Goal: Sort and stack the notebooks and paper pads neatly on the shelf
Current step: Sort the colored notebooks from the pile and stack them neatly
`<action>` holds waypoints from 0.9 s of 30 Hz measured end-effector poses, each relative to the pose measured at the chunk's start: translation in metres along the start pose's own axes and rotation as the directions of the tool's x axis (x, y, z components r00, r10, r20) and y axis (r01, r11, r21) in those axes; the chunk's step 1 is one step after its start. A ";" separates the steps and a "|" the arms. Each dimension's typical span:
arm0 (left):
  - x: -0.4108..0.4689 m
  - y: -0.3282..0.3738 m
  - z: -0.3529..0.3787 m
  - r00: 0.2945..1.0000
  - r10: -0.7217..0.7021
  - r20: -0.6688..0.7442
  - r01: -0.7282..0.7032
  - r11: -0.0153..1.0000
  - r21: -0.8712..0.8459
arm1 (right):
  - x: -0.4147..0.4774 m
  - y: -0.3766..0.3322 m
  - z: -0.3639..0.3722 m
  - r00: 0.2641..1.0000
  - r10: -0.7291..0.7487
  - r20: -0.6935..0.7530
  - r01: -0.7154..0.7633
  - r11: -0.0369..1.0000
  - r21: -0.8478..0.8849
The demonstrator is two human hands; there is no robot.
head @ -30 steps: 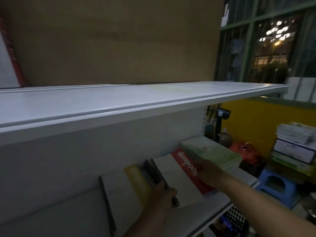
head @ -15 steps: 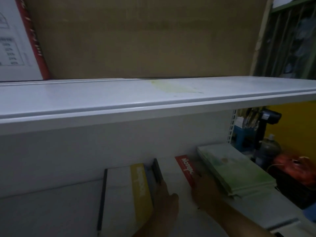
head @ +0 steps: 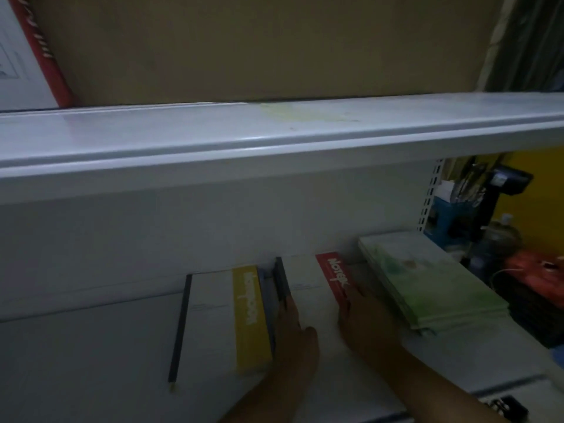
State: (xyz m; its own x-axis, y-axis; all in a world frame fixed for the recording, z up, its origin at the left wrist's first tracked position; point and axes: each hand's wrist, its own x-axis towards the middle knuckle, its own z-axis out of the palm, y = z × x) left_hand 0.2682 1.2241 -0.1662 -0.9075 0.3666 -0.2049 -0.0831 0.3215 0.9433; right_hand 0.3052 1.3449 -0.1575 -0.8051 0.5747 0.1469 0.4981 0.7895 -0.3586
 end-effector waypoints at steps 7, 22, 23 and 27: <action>-0.008 0.039 -0.034 0.959 0.217 0.183 -0.269 0.899 0.345 | 0.001 -0.009 -0.008 0.994 0.027 0.109 -0.016 0.995 -0.095; -0.167 -0.021 -0.525 0.946 0.215 -0.242 0.179 0.275 0.945 | -0.166 -0.396 0.036 0.577 -0.714 0.396 0.795 0.602 -0.075; -0.188 -0.037 -0.550 0.936 0.206 -0.286 0.223 0.281 0.933 | -0.189 -0.426 0.044 0.508 -0.759 0.407 0.841 0.539 -0.044; -0.259 -0.091 -0.633 0.894 0.110 -0.434 0.375 0.346 0.860 | -0.271 -0.521 0.068 0.281 -0.849 0.448 0.940 0.337 0.050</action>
State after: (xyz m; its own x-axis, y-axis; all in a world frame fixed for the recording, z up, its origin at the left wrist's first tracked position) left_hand 0.2505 0.5474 -0.0341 -0.9993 -0.0157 0.0336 -0.0148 0.9996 0.0249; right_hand 0.2423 0.7630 -0.0737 -0.7930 -0.6055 -0.0671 -0.6052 0.7956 -0.0283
